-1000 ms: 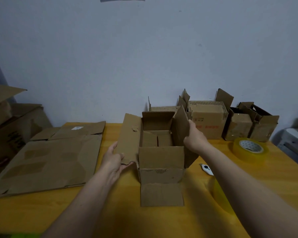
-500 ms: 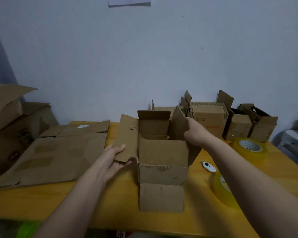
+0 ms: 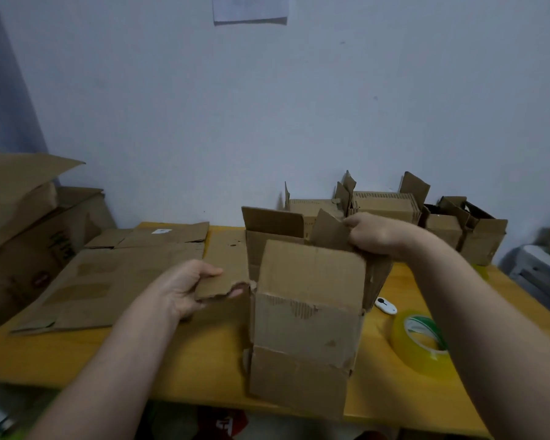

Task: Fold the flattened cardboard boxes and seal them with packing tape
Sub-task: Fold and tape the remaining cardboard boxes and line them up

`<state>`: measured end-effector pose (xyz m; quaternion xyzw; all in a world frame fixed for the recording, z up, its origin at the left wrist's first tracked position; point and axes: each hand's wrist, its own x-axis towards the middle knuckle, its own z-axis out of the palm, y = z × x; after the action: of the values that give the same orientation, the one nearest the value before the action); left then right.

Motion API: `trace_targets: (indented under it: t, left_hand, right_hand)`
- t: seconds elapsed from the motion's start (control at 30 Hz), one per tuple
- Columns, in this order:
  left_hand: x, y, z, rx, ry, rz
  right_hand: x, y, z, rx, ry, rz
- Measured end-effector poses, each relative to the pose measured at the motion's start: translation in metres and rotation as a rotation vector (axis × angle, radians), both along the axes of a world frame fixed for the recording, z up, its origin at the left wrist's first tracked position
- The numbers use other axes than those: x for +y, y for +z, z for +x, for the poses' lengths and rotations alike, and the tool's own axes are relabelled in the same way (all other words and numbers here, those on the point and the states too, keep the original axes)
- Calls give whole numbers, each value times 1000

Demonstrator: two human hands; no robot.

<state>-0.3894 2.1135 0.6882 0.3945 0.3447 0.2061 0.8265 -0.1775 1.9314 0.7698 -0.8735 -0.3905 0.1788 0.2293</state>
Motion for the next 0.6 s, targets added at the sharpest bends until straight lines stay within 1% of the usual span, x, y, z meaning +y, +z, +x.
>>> trace_targets:
  t: [0.07, 0.17, 0.37, 0.47, 0.53, 0.6]
  left_hand:
    - [3, -13, 4, 75, -20, 91]
    - [12, -23, 12, 117, -10, 163]
    - [38, -33, 27, 452, 7, 433]
    - [48, -41, 37, 501, 18, 535]
    - [51, -44, 45, 554, 65, 649]
    - [53, -51, 55, 714, 120, 850]
  right_hand:
    - [8, -15, 5, 13, -5, 16]
    - [20, -31, 15, -23, -28, 82]
    - [44, -64, 32, 44, -86, 120]
    - [56, -75, 39, 58, -131, 164]
    - [64, -81, 43, 83, -159, 192]
    - [70, -88, 47, 109, -203, 220]
